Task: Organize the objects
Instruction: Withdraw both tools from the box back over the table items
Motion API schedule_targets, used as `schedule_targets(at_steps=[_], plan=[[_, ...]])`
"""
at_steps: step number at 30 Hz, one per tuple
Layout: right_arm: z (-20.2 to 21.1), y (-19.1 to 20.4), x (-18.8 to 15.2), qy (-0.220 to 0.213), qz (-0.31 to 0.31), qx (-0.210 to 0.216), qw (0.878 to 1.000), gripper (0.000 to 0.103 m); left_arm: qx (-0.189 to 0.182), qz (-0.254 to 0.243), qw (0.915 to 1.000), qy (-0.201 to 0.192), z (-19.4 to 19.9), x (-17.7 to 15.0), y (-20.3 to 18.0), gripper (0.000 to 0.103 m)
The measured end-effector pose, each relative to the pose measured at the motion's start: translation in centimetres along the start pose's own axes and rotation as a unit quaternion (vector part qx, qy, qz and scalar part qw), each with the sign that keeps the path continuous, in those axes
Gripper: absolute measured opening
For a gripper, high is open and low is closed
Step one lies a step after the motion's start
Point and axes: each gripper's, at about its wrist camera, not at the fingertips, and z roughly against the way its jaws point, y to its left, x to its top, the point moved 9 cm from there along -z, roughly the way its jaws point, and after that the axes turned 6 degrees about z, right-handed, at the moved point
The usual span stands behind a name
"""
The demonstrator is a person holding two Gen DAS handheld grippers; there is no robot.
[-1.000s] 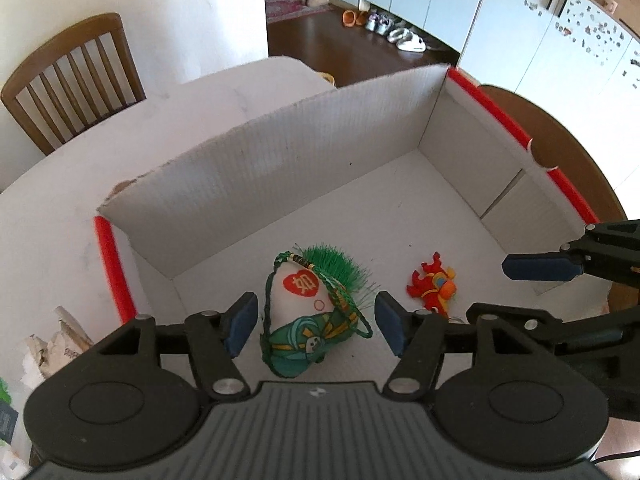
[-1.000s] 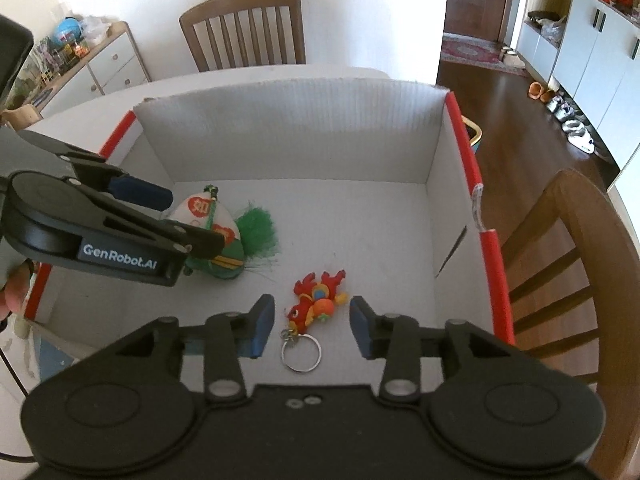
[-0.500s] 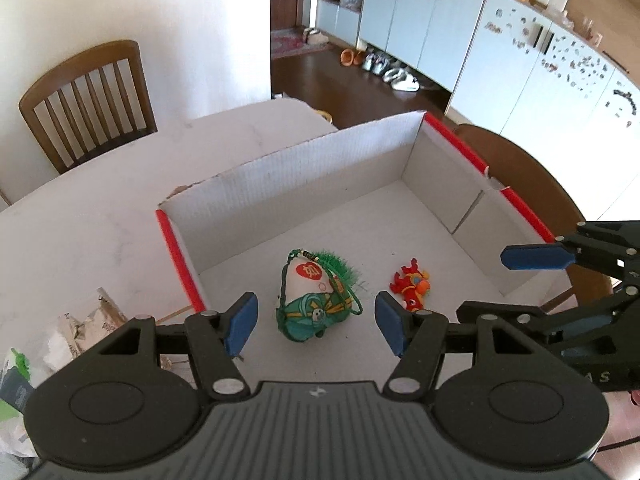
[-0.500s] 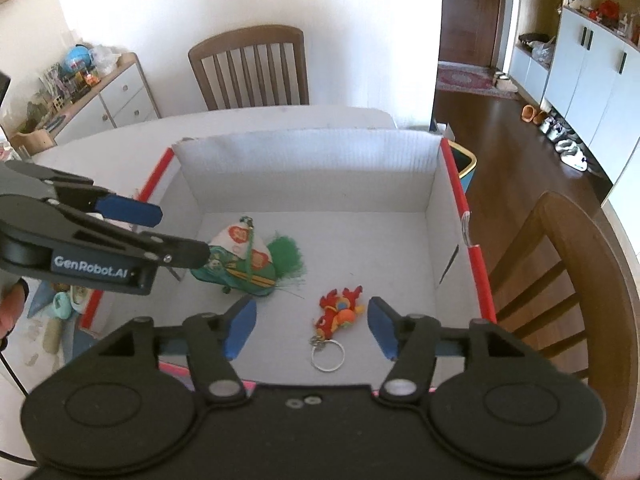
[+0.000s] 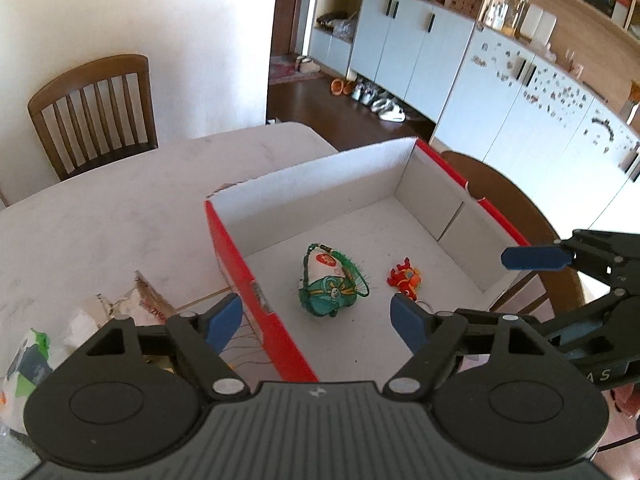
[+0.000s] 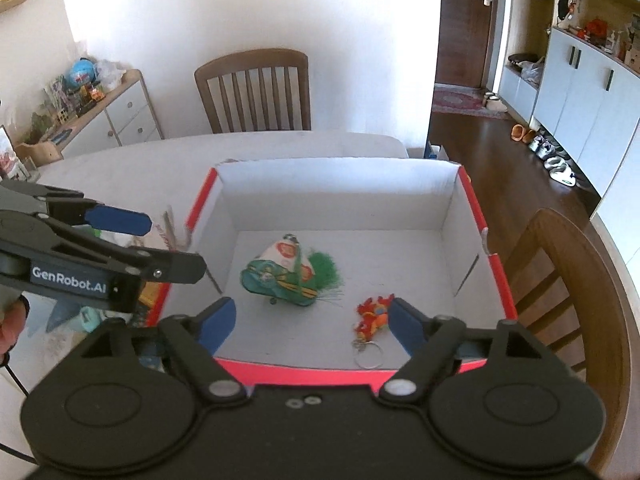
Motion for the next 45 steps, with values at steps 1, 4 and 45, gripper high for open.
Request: schedule_targets(at_steps=[1, 4, 45], plan=[[0.2, 0.4, 0.1, -0.002, -0.002, 0.000, 1.000, 0.085, -0.003, 0.002, 1.0000, -0.003, 0.5, -0.1, 0.3, 0.081], [0.7, 2.0, 0.1, -0.011, -0.013, 0.000, 1.000, 0.090, -0.010, 0.007, 0.9999, -0.011, 1.9, -0.3, 1.1, 0.081], [-1.0, 20.6, 0.4, -0.012, -0.007, 0.005, 1.000, 0.095, 0.032, -0.001, 0.9911, -0.129, 13.0, -6.7, 19.4, 0.103]])
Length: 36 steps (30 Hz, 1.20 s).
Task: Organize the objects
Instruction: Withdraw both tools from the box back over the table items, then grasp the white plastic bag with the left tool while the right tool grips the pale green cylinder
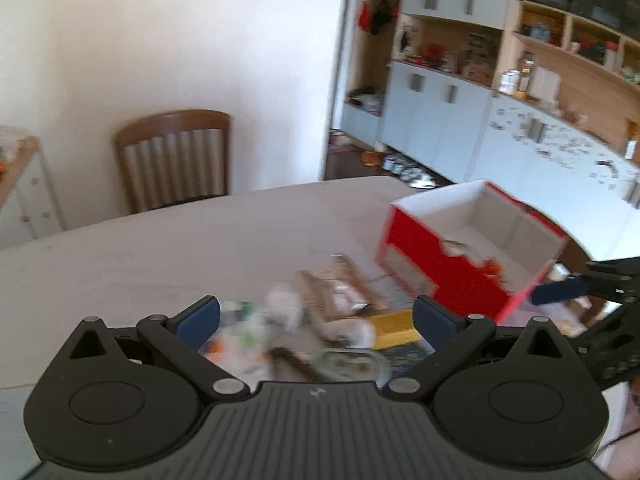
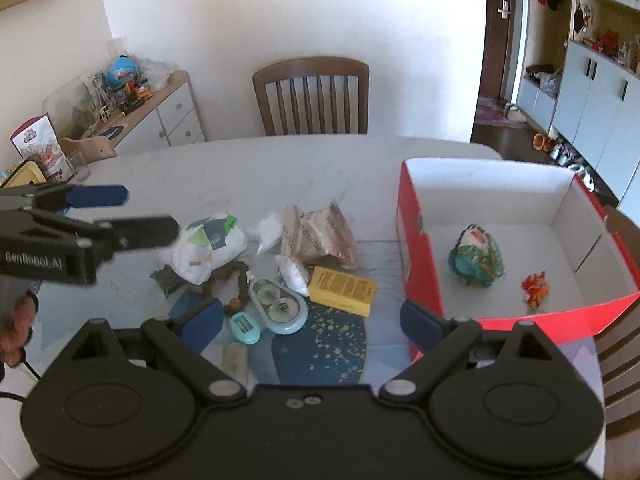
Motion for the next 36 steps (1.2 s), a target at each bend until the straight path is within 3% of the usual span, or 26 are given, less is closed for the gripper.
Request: schedule_targets(at_steps=[3, 8, 22, 26, 36], plan=[[-1.2, 0.8, -0.5, 0.009, 0.001, 0.004, 1.000, 0.095, 0.057, 0.004, 0.9984, -0.001, -1.0, -0.7, 2.8, 0.103], [-3.8, 2.7, -2.1, 0.036, 0.021, 0.014, 0.999, 0.093, 0.077, 0.017, 0.9966, 0.021, -3.3, -2.5, 5.7, 0.103], [-8.8, 7.3, -5.9, 0.093, 0.079, 0.034, 0.992, 0.083, 0.060, 0.012, 0.9970, 0.049, -8.2, -4.8, 7.6, 0.103], [-9.8, 7.8, -6.8, 0.105, 0.084, 0.034, 0.990, 0.077, 0.070, 0.029, 0.9951, 0.063, -9.9, -5.3, 9.0, 0.103], [-11.1, 8.5, -7.7, 0.117, 0.093, 0.033, 0.988, 0.062, 0.056, 0.113, 0.9878, 0.091, -12.4, -6.2, 11.7, 0.101]])
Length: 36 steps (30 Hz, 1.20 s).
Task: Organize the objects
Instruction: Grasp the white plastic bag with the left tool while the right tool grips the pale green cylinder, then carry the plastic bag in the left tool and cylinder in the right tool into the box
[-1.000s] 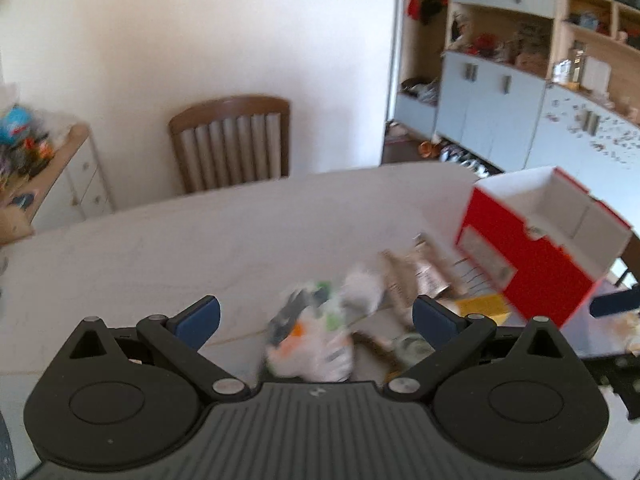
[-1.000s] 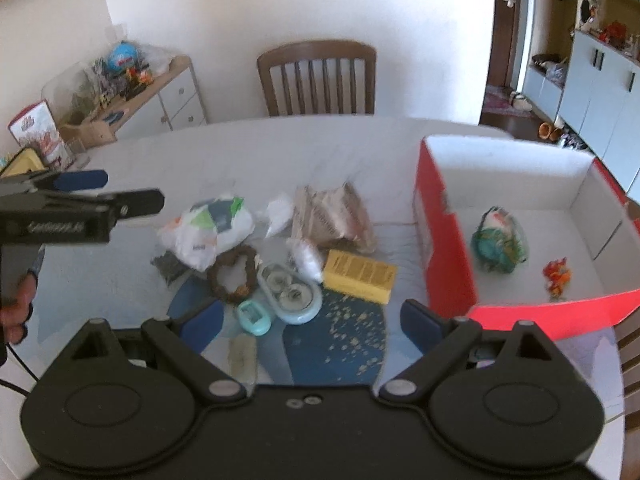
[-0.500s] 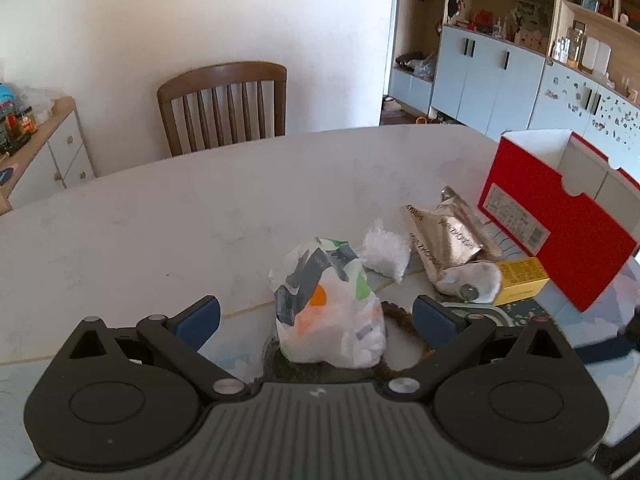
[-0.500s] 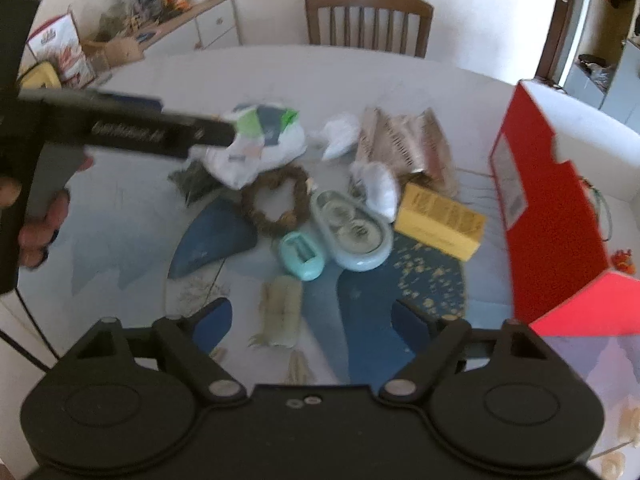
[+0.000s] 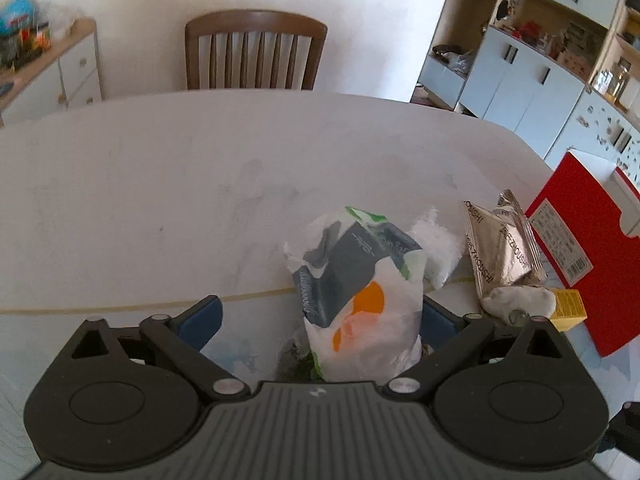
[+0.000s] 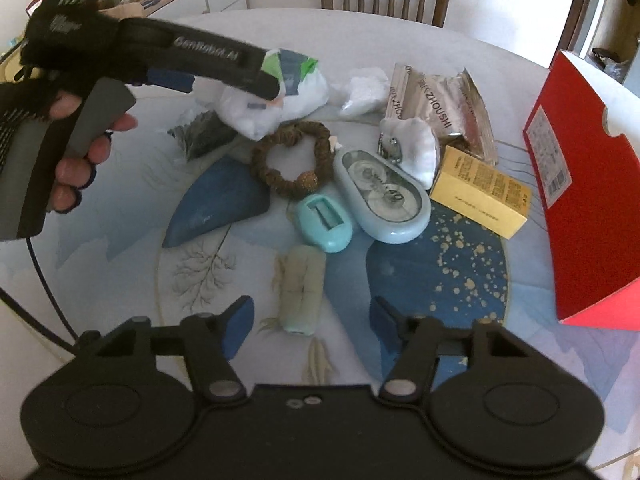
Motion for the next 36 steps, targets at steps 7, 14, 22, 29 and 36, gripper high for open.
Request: schedule_targets(at_steps=[7, 14, 22, 29, 36], plan=[[0.0, 0.4, 0.4, -0.007, 0.014, -0.006, 1.000, 0.050, -0.015, 0.007, 0.9999, 0.001, -0.1, 0.1, 0.0, 0.073], [0.2, 0.1, 0.4, -0.011, 0.013, -0.013, 1.000, 0.032, -0.022, -0.001, 0.9998, -0.001, 0.2, 0.2, -0.4, 0.038], [0.4, -0.2, 0.1, -0.014, 0.006, -0.009, 1.000, 0.020, -0.017, -0.001, 0.9999, -0.002, 1.2, 1.0, -0.4, 0.030], [1.6, -0.7, -0.1, -0.026, -0.014, 0.000, 1.000, 0.019, -0.020, 0.022, 0.9995, -0.013, 3.6, 2.5, 0.0, 0.029], [4.5, -1.7, -0.1, -0.044, -0.033, 0.006, 0.998, 0.019, -0.023, 0.021, 0.9992, -0.023, 6.4, 3.0, -1.8, 0.029]])
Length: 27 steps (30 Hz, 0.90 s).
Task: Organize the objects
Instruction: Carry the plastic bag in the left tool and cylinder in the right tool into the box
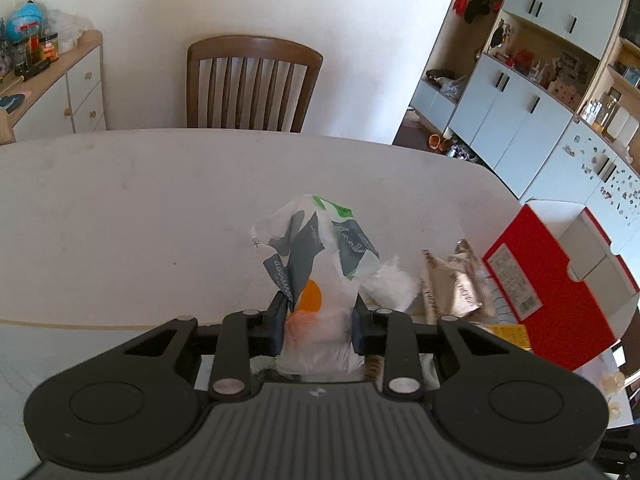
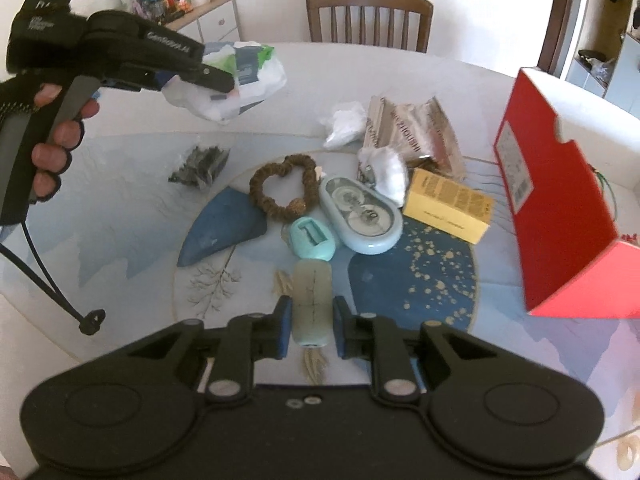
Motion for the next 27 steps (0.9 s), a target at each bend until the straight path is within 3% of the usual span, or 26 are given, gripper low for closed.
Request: schedule_targets(at_steps=[15, 27], plan=[[7.5, -5.6, 0.7, -0.045, -0.054, -0.006, 0.998, 0.019, -0.041, -0.026, 0.9988, 0.002, 4.9, -1.3, -8.0, 0.030], [11.3, -11.5, 0.5, -0.069, -0.073, -0.028, 0.995, 0.019, -0.089, -0.064, 0.9939, 0.010, 5.4, -2.4, -17.4, 0.030]])
